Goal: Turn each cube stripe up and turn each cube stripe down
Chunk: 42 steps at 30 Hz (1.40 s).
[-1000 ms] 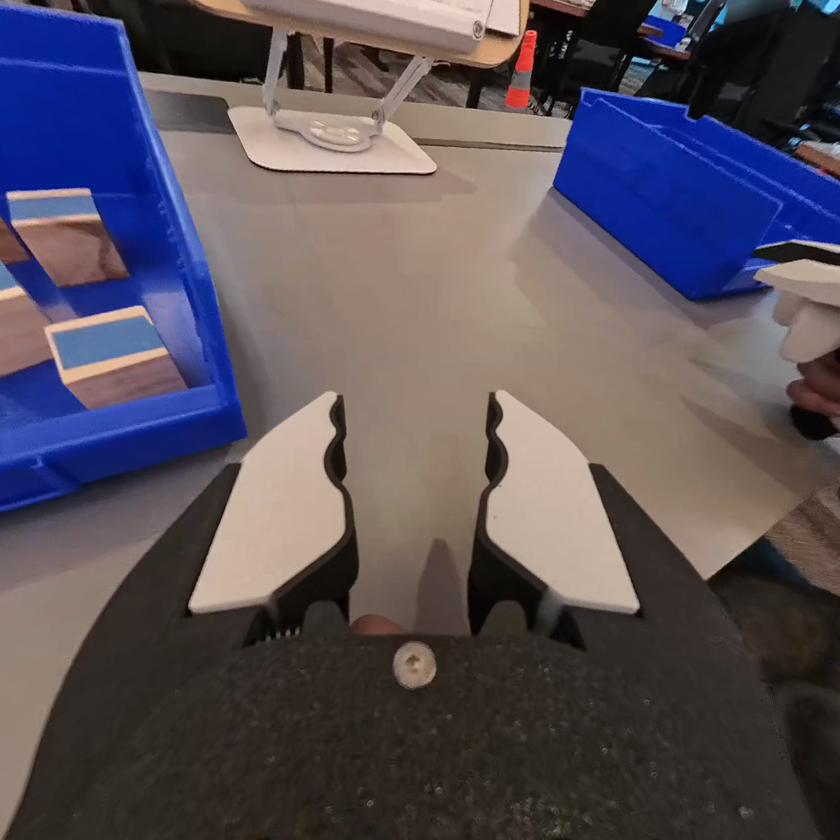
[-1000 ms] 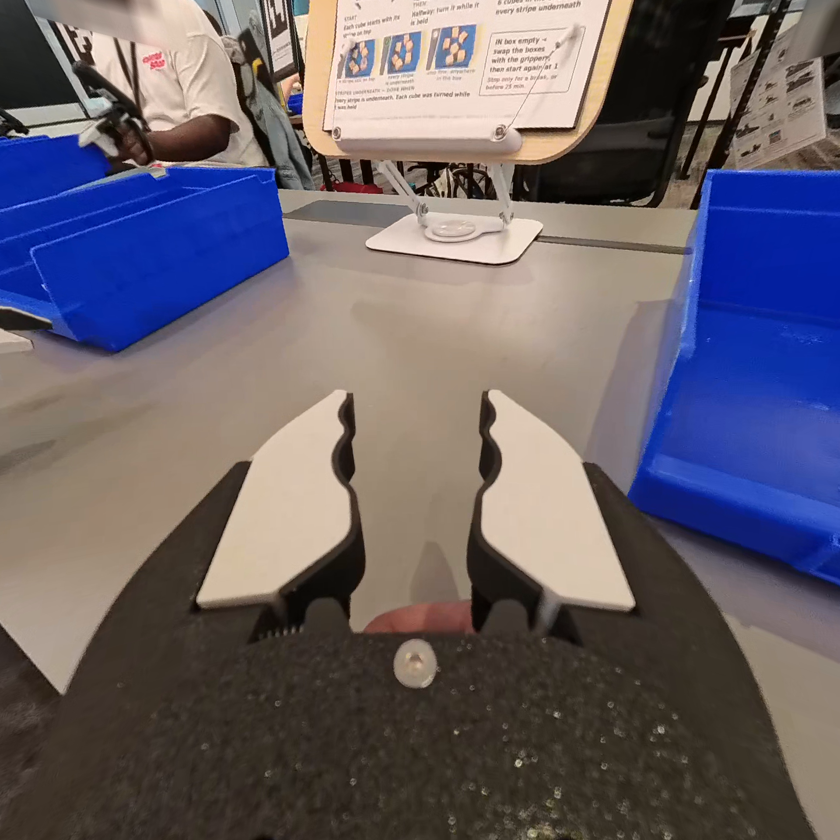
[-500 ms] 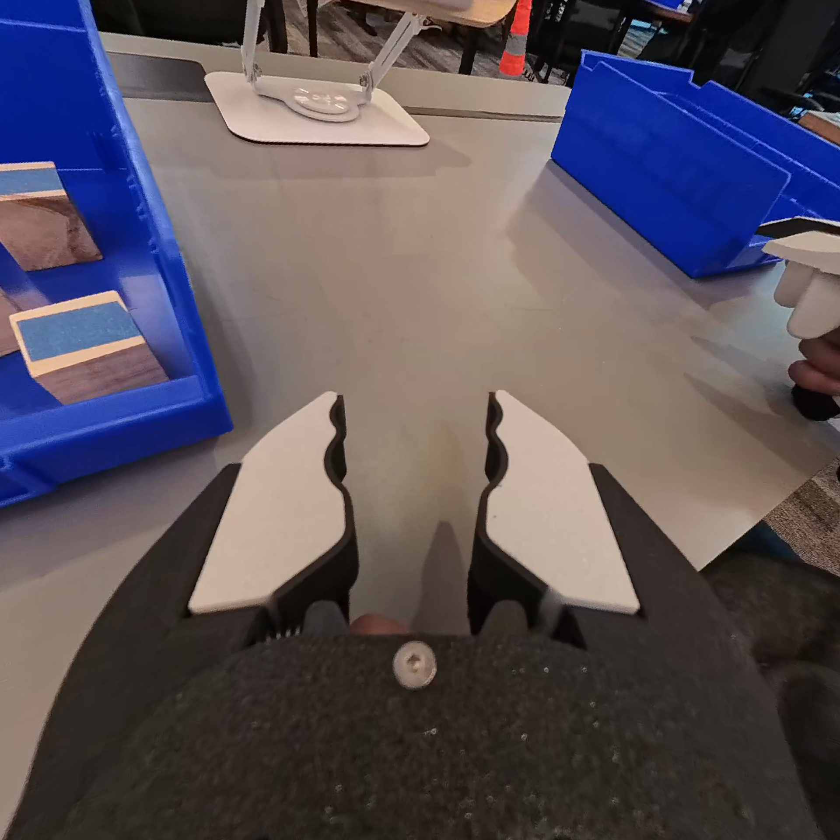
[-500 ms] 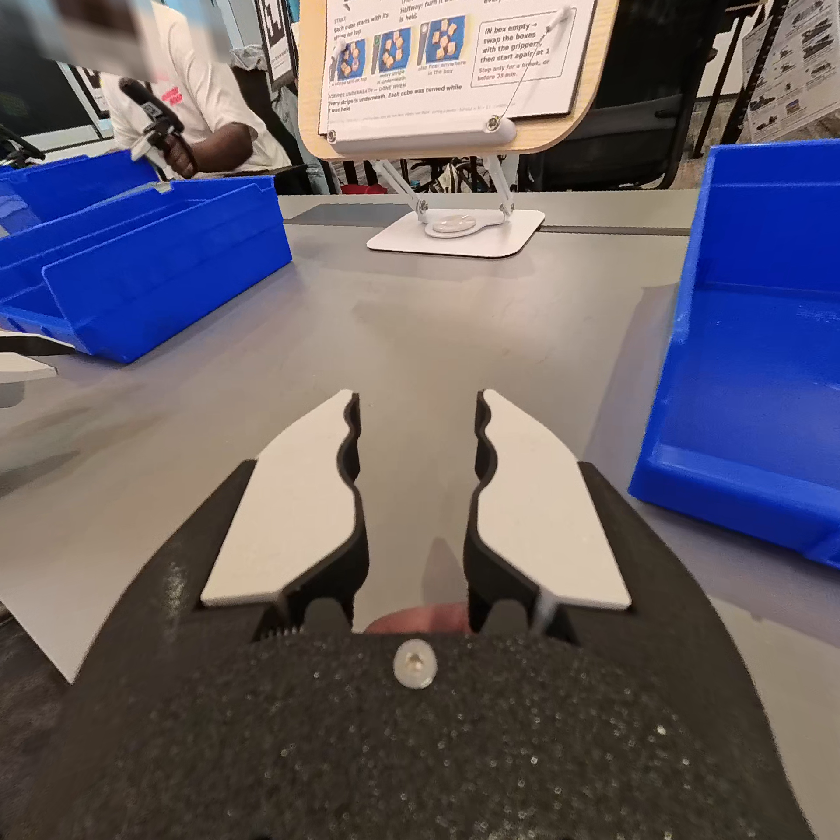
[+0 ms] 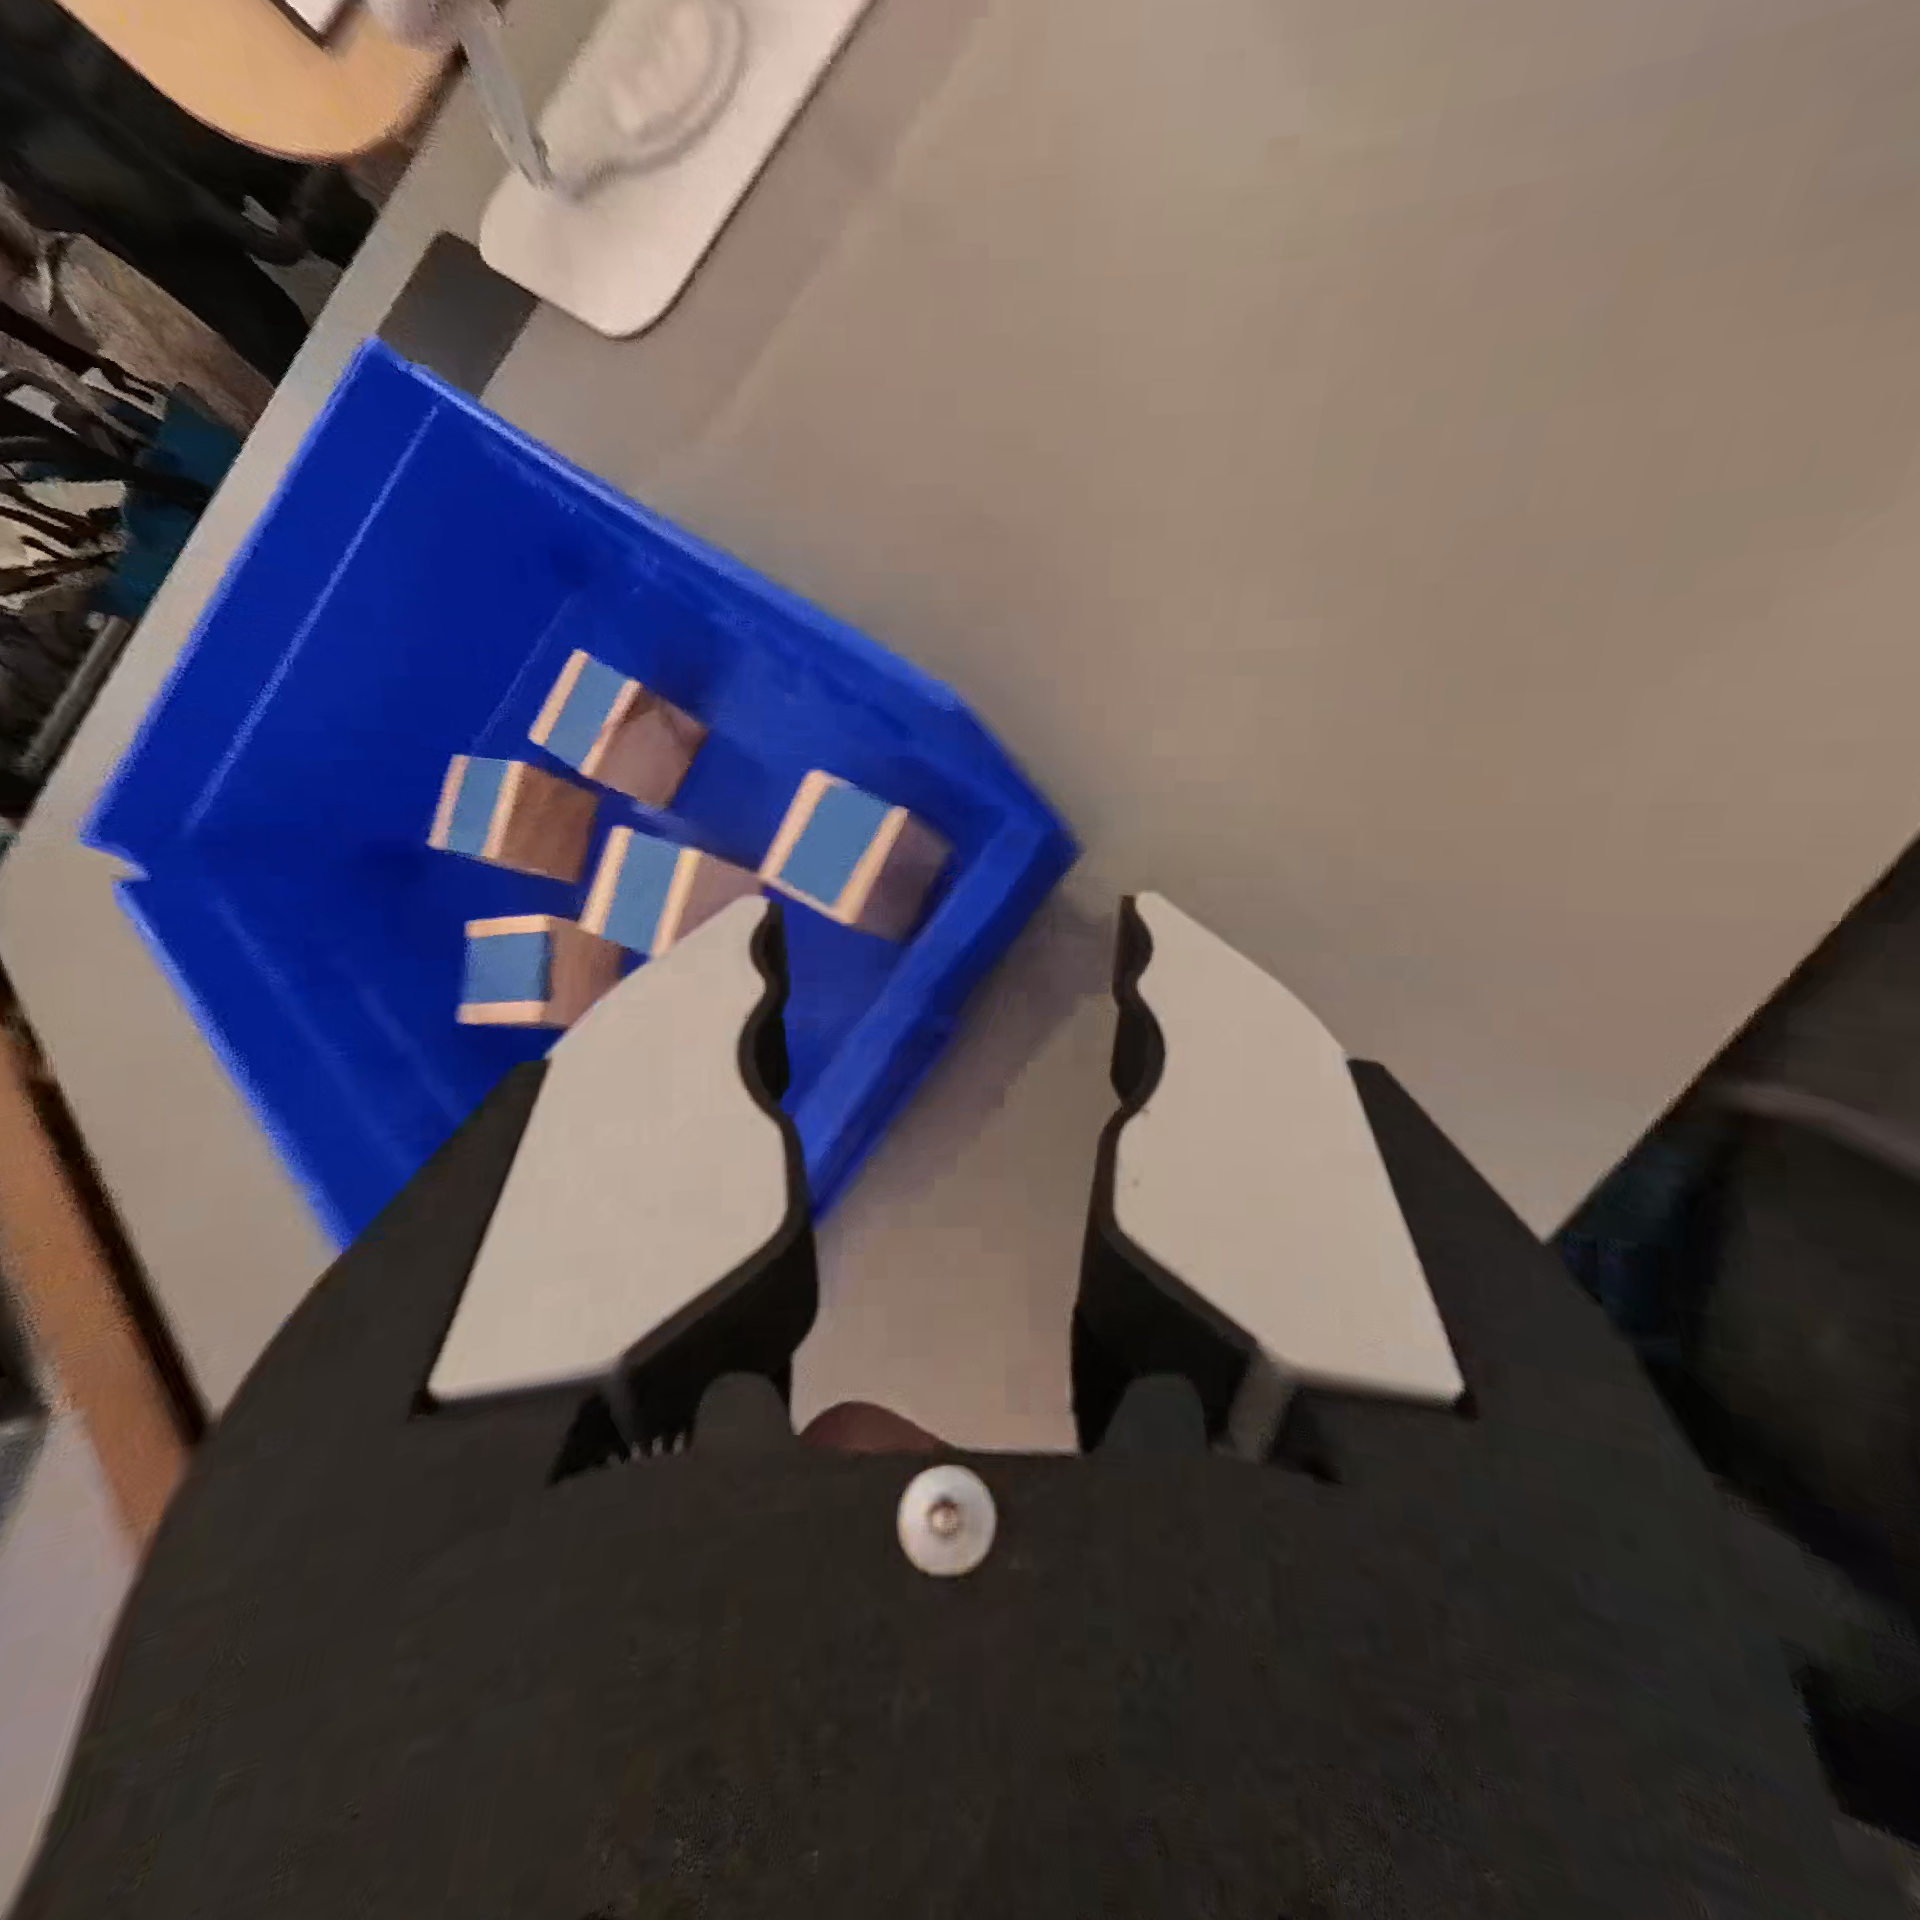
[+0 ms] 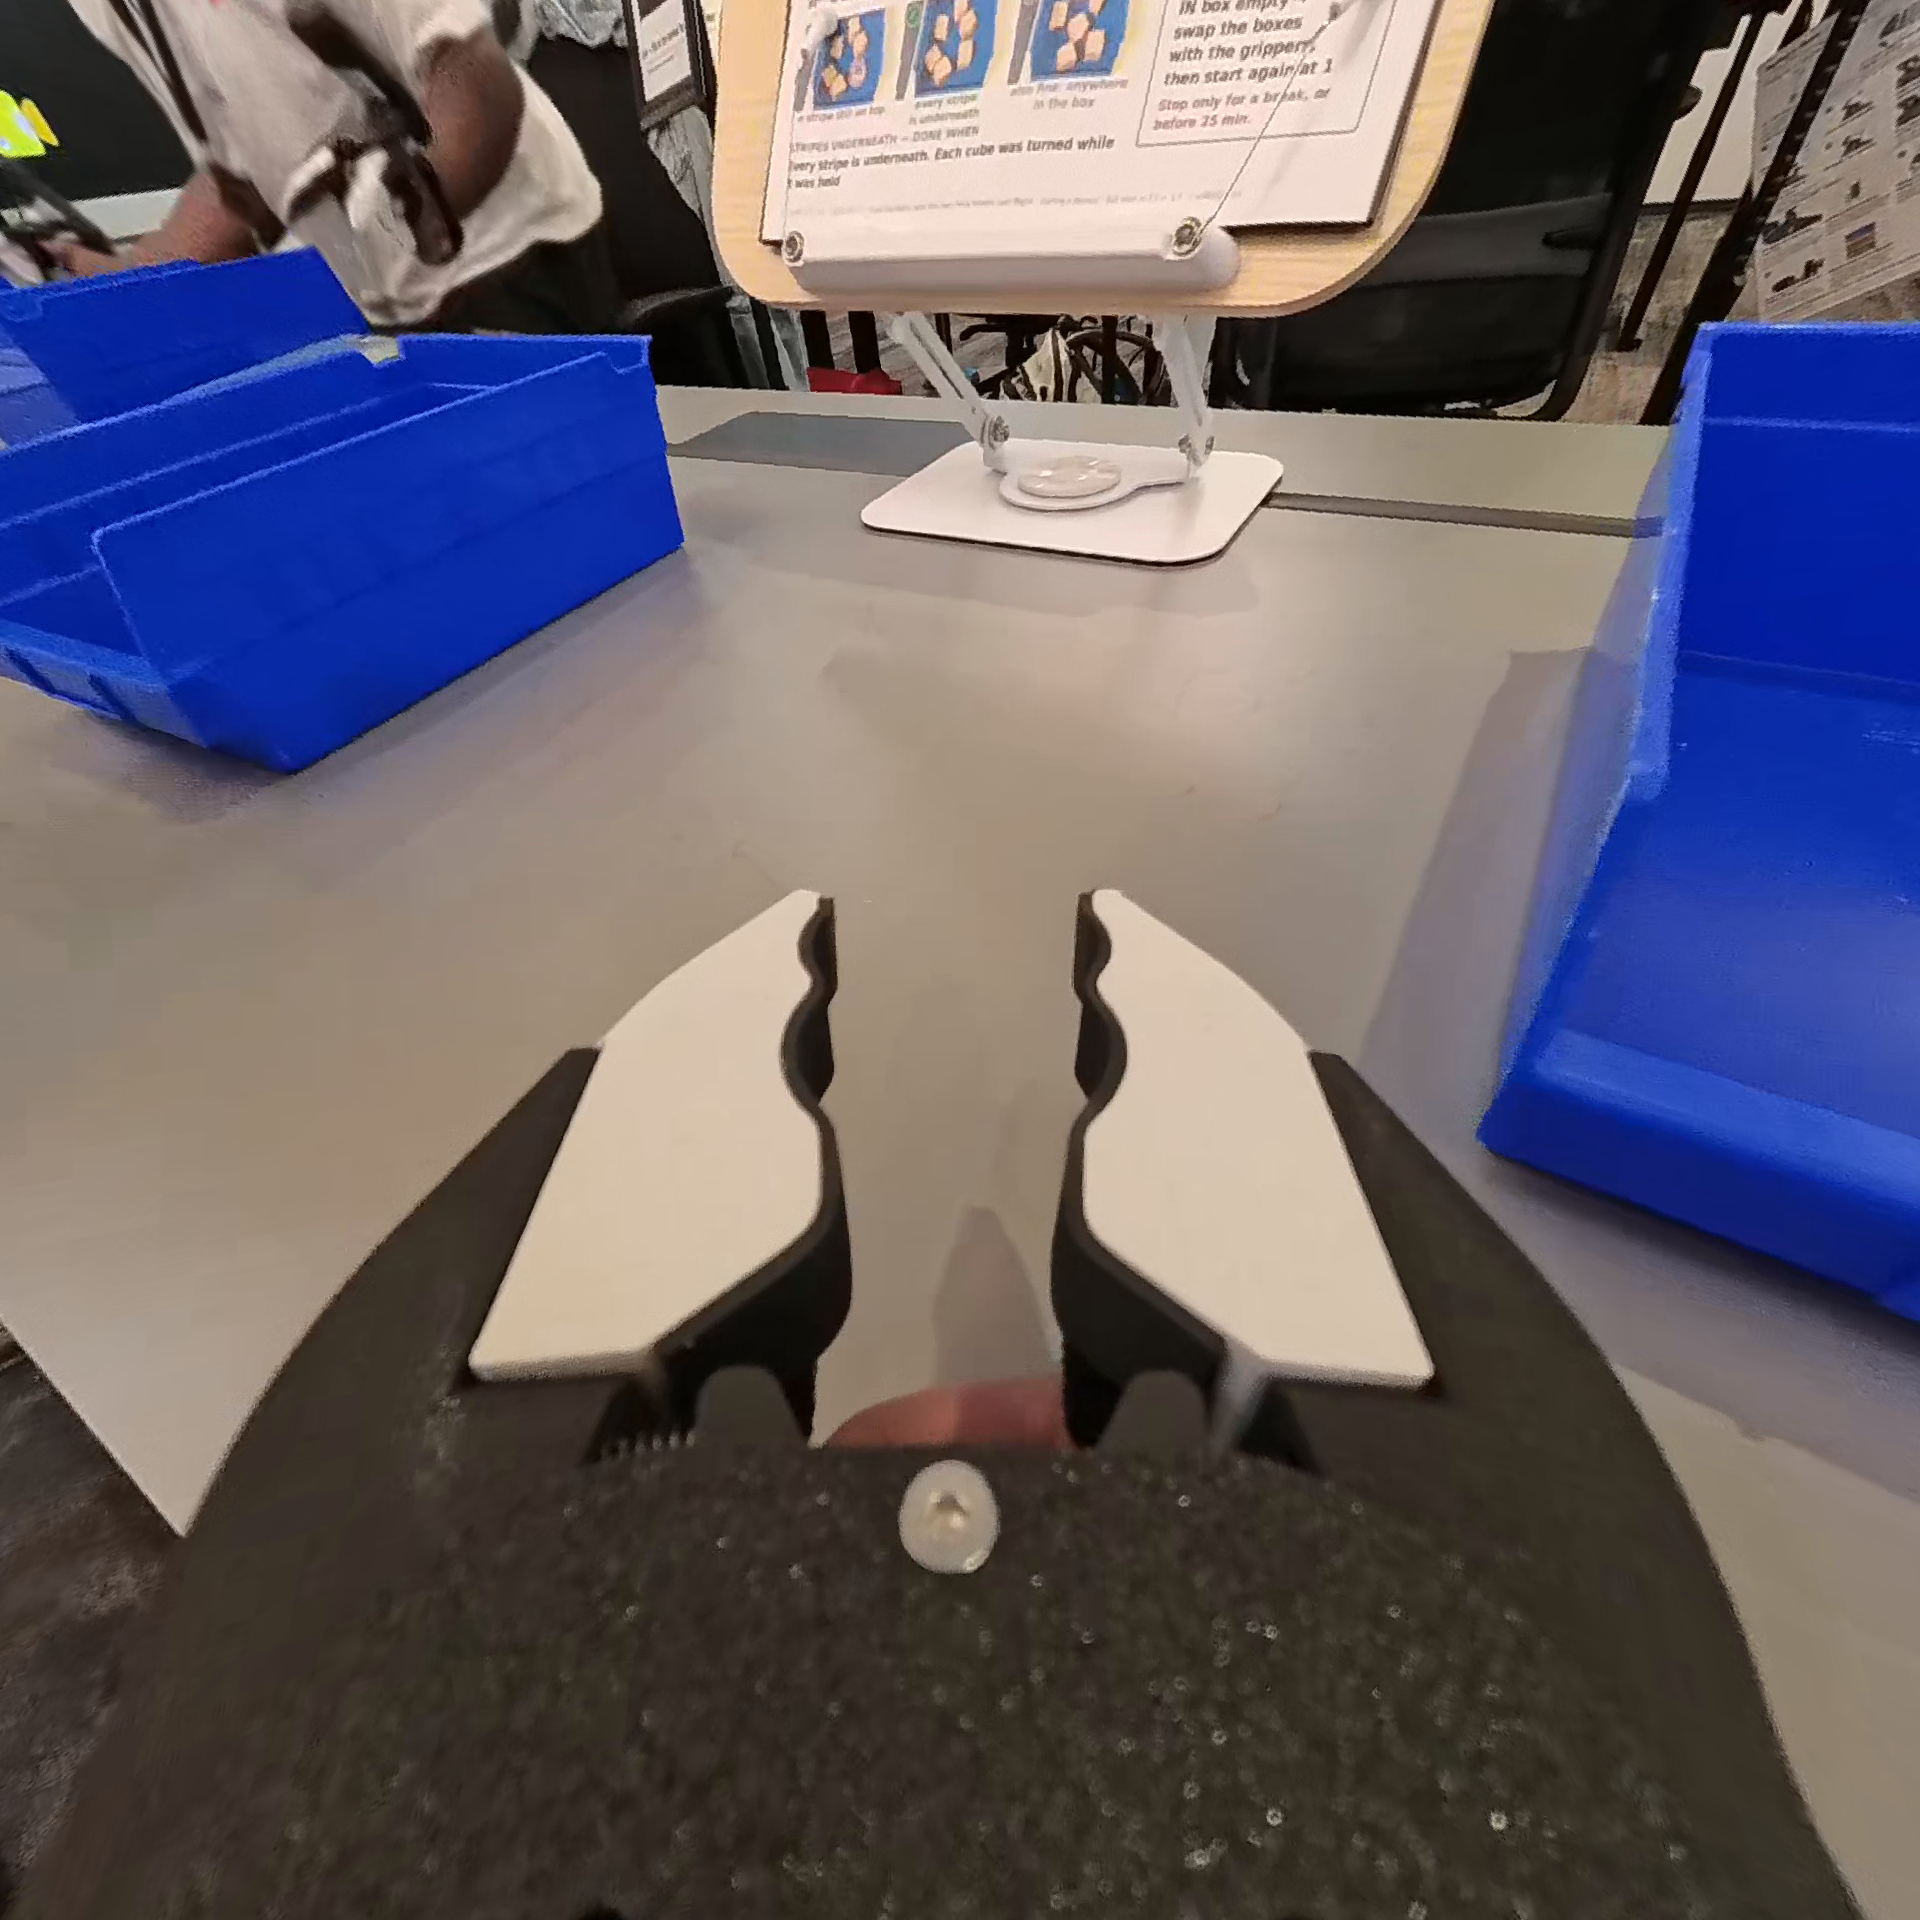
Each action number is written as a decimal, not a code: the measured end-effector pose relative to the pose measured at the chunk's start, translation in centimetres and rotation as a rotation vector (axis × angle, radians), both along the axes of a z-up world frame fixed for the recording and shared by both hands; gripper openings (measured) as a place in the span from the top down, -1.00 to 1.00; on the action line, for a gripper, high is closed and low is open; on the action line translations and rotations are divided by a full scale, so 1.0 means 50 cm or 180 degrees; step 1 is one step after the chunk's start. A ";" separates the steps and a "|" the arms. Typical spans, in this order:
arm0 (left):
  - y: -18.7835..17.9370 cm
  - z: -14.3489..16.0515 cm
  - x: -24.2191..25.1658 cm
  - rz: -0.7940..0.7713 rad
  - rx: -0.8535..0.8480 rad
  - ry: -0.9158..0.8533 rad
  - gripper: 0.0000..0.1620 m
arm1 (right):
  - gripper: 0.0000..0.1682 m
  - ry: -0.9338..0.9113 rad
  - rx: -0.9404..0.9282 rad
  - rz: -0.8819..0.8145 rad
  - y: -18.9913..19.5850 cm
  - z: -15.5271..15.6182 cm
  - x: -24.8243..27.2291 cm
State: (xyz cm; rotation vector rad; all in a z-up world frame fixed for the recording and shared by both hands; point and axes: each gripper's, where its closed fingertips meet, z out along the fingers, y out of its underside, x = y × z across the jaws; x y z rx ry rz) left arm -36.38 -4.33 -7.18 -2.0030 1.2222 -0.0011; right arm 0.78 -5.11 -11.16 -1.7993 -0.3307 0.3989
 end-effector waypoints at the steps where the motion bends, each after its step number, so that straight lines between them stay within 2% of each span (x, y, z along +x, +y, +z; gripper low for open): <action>1: 0.021 -0.006 -0.010 -0.0100 -0.0120 0.0196 0.28 | 0.48 -0.0010 -0.0003 0.0007 0.000 -0.001 -0.002; 5: 0.105 -0.053 -0.024 -0.0429 -0.0710 0.0663 0.31 | 0.48 -0.0068 0.0000 0.0004 -0.001 -0.002 -0.005; 10: 0.174 -0.120 -0.018 -0.0710 -0.1208 0.0921 0.35 | 0.48 -0.0056 -0.0039 -0.0001 0.001 -0.005 -0.004; 14: 0.170 -0.152 -0.003 -0.0907 -0.1633 0.0908 0.32 | 0.49 0.0041 -0.0117 0.0006 0.004 -0.008 0.000; 19: 0.161 -0.198 -0.006 -0.0989 -0.1767 0.1258 0.28 | 0.50 0.0117 -0.0177 0.0033 0.005 -0.011 0.000; 21: 0.169 -0.218 -0.014 -0.0967 -0.1720 0.1456 0.46 | 0.50 0.0103 -0.0191 0.0049 0.005 -0.012 -0.001; 22: 0.171 -0.220 -0.013 -0.0964 -0.1725 0.1485 0.46 | 0.50 0.0094 -0.0190 0.0055 0.005 -0.012 -0.002; 26: 0.199 -0.194 -0.027 -0.0831 -0.1474 0.1511 0.46 | 0.51 0.0073 -0.0161 0.0055 0.003 -0.011 -0.003; 33: 0.245 -0.087 -0.087 -0.0270 -0.1097 0.0777 0.45 | 0.51 0.0027 -0.0152 0.0085 0.000 -0.012 -0.008; 37: 0.255 -0.027 -0.050 -0.0134 -0.0918 -0.0155 0.46 | 0.50 -0.0052 -0.0165 0.0129 0.002 -0.014 -0.016; 42: 0.241 0.092 0.104 -0.0472 -0.0740 -0.1454 0.46 | 0.45 0.0120 -0.0329 0.0462 0.030 -0.001 -0.059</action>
